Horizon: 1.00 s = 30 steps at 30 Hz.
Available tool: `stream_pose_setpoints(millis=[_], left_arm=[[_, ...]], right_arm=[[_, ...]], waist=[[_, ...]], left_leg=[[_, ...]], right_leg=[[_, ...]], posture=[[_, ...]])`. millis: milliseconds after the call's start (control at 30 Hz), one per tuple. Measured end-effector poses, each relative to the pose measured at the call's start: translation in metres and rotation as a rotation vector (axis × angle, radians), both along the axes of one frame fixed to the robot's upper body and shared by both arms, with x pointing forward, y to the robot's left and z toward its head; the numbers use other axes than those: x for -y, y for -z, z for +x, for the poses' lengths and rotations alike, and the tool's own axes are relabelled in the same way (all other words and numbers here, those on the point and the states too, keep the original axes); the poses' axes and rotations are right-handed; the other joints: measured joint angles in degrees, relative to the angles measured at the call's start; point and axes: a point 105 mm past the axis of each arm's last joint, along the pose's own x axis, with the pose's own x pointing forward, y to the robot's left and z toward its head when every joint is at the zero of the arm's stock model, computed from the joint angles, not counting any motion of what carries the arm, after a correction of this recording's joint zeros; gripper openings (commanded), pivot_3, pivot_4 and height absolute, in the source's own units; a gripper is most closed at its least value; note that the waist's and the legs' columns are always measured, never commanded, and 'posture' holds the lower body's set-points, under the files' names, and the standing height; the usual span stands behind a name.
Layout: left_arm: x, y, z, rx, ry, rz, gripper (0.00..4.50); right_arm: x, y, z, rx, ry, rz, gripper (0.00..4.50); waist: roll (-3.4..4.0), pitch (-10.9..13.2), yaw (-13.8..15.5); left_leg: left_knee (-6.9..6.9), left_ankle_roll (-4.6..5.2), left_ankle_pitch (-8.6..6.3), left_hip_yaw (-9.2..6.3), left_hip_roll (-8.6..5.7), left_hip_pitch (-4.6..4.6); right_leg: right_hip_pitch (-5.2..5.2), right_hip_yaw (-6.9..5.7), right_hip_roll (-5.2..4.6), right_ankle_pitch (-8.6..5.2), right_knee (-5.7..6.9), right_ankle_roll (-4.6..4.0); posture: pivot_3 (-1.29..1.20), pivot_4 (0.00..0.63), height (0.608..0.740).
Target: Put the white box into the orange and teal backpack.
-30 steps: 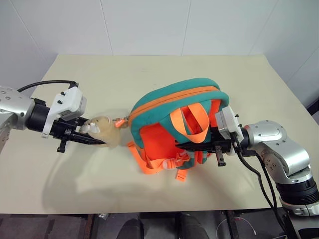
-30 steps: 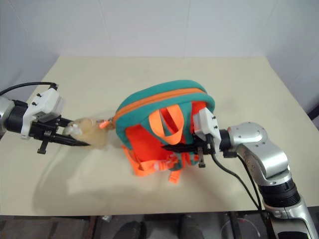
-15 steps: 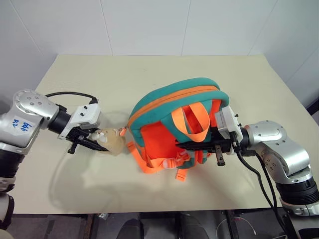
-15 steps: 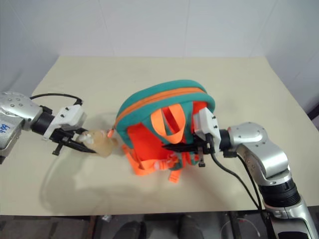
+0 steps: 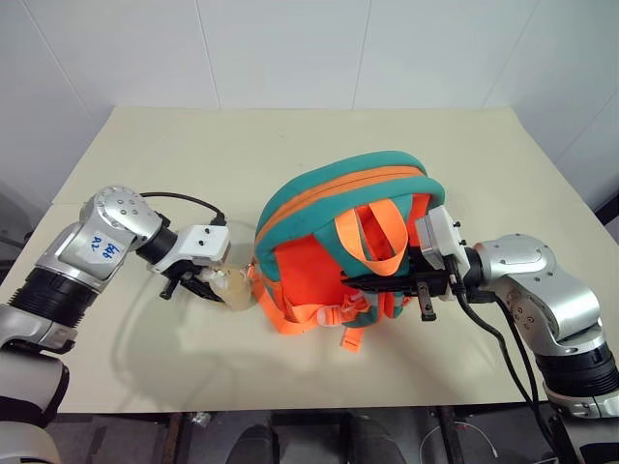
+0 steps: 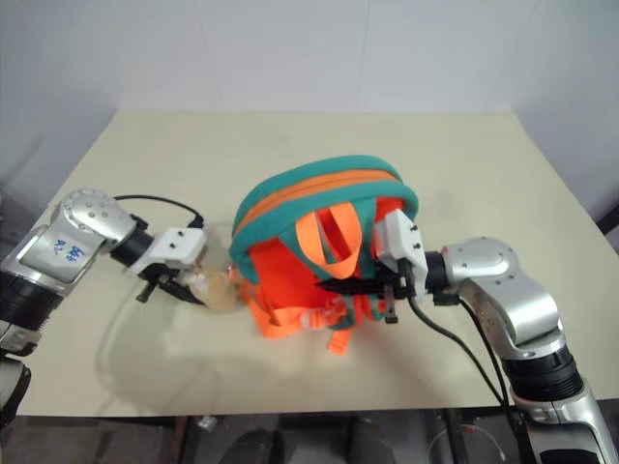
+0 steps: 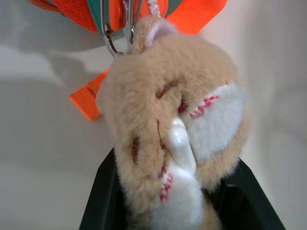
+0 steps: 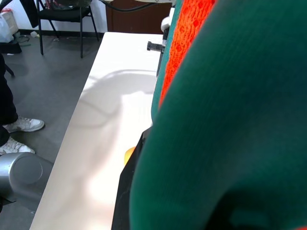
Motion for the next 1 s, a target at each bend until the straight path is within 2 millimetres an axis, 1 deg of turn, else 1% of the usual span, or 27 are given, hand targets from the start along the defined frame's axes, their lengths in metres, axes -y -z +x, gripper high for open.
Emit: stream_pose_setpoints(millis=[133, 200, 333, 400, 433, 467, 533, 667, 700, 733, 767, 833, 1000], left_arm=[[0.01, 0.007, 0.009, -0.007, 0.014, -0.004, 1.12], [0.016, 0.013, 0.011, -0.022, 0.024, -0.022, 1.12], [0.022, 0.015, 0.012, -0.029, 0.031, -0.044, 1.12], [0.022, 0.013, 0.011, -0.027, 0.022, -0.066, 1.79], [0.022, 0.01, 0.01, -0.032, 0.009, -0.097, 1.99], [0.022, 0.007, 0.009, -0.042, -0.013, -0.14, 2.29], [0.022, -0.002, 0.006, -0.054, -0.043, -0.204, 2.99], [0.02, -0.022, 0.0, -0.035, -0.078, -0.287, 4.15], [0.019, -0.027, -0.001, -0.031, -0.089, -0.308, 4.49], [0.016, -0.031, -0.003, -0.023, -0.103, -0.324, 4.5], [0.014, -0.033, -0.003, -0.016, -0.12, -0.335, 4.5], [0.009, -0.036, -0.005, -0.009, -0.152, -0.35, 4.5], [-0.008, -0.04, -0.01, 0.009, -0.236, -0.375, 4.5]], right_arm=[[-0.001, 0.0, 0.001, 0.003, 0.003, -0.004, 0.5], [-0.002, 0.001, 0.002, 0.001, 0.008, -0.005, 0.5], [-0.002, 0.002, 0.004, -0.009, 0.033, -0.005, 0.5], [-0.002, 0.003, 0.005, -0.012, 0.045, -0.008, 0.5], [0.0, 0.004, 0.004, -0.016, 0.053, -0.023, 1.23], [0.001, 0.006, 0.003, -0.021, 0.061, -0.04, 1.49], [0.002, 0.006, 0.001, -0.037, 0.074, -0.053, 2.2], [0.005, 0.004, -0.001, -0.04, 0.096, -0.051, 3.45], [0.007, 0.005, -0.001, -0.047, 0.106, -0.05, 3.84], [0.009, 0.007, -0.001, -0.06, 0.116, -0.049, 4.19], [0.01, 0.008, -0.001, -0.067, 0.123, -0.048, 4.46], [0.015, 0.007, -0.001, -0.075, 0.14, -0.043, 4.46], [0.033, 0.005, -0.001, -0.088, 0.207, -0.048, 4.46]], waist=[[0.0, 0.0, 0.1], [0.0, 0.0, 0.0], [0.0, 0.0, 0.0], [0.0, 0.0, 0.0], [0.0, 0.0, 0.0], [0.0, 0.0, 0.0], [-0.01, 0.0, 0.0], [0.0, 0.0, 0.0], [0.0, 0.0, 0.0], [0.0, 0.0, 0.0], [0.0, 0.0, 0.0], [0.0, 0.0, 0.0], [0.0, 0.0, 0.1]], left_leg=[[0.1, 0.01, 0.0, -0.01, -0.02, -0.01], [0.11, 0.01, 0.0, -0.01, -0.01, 0.0], [0.12, 0.01, 0.0, -0.04, -0.01, 0.0], [0.12, 0.01, 0.0, -0.04, 0.0, -0.01], [0.11, 0.01, 0.0, -0.06, -0.01, -0.03], [0.12, 0.02, -0.01, -0.08, 0.0, -0.04], [0.11, 0.03, -0.02, -0.17, 0.02, -0.08], [0.1, 0.04, -0.02, -0.31, 0.01, -0.08], [0.1, 0.04, -0.02, -0.31, 0.0, -0.08], [0.1, 0.05, -0.02, -0.32, 0.0, -0.08], [0.1, 0.05, -0.02, -0.31, -0.01, -0.08], [0.1, 0.05, -0.03, -0.32, -0.01, -0.08], [0.09, 0.05, -0.03, -0.33, 0.0, -0.08]], right_leg=[[0.02, 0.0, 0.0, 0.01, 0.05, 0.02], [0.03, 0.0, -0.01, 0.02, 0.08, 0.03], [0.03, -0.01, -0.01, 0.02, 0.11, 0.03], [0.03, 0.0, -0.02, 0.02, 0.11, 0.03], [0.02, -0.01, -0.03, 0.02, 0.1, 0.03], [0.02, -0.02, -0.03, 0.02, 0.08, 0.03], [0.01, -0.03, -0.02, 0.02, 0.05, 0.03], [0.01, -0.04, -0.02, 0.02, 0.02, 0.03], [0.02, -0.05, -0.02, 0.02, 0.0, 0.03], [0.02, -0.04, -0.03, 0.02, 0.0, 0.03], [0.02, -0.04, -0.04, 0.02, 0.0, 0.03], [0.02, -0.04, -0.04, 0.02, 0.0, 0.03], [0.03, -0.04, -0.04, 0.02, -0.03, 0.03]], posture=[[0.0, 0.15, 0.74], [0.0, 0.15, 0.74], [0.0, 0.15, 0.74], [0.0, 0.15, 0.74], [0.0, 0.15, 0.74], [0.0, 0.15, 0.74], [0.0, 0.15, 0.74], [0.0, 0.15, 0.74], [0.0, 0.15, 0.74], [0.0, 0.15, 0.74], [0.0, 0.15, 0.74], [0.0, 0.15, 0.74], [0.0, 0.15, 0.74]])
